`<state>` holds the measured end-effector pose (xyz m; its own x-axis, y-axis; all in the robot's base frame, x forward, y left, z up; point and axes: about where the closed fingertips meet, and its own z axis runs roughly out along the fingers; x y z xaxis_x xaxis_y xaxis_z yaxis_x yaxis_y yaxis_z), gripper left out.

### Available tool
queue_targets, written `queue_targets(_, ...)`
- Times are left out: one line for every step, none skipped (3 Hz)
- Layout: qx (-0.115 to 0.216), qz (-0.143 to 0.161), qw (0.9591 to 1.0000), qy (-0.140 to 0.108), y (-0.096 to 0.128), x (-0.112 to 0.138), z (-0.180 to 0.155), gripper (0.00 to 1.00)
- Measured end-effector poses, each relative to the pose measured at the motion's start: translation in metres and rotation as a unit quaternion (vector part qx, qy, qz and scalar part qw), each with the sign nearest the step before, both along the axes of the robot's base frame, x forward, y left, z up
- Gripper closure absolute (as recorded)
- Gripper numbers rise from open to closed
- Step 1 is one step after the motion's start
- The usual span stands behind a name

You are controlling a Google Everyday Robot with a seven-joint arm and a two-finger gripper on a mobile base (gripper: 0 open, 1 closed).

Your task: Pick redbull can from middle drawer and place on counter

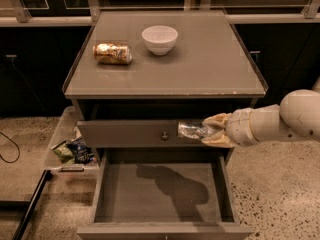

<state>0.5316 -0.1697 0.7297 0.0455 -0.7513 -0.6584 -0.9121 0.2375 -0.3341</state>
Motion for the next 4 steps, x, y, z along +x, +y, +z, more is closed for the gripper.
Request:
queue_targets(0.009,0.007,0.9999,-0.005,0.004,-0.004,0.008,1.00)
queue_targets(0.019,0.023,0.9989,-0.036,0.009,0.002,0.050,1.00)
queue_targets(0.033,0.044,0.9964,-0.064,0.013,0.018,0.109,1.00)
queue_targets(0.035,0.044,0.9956,-0.075,0.009,0.047,0.165,1.00)
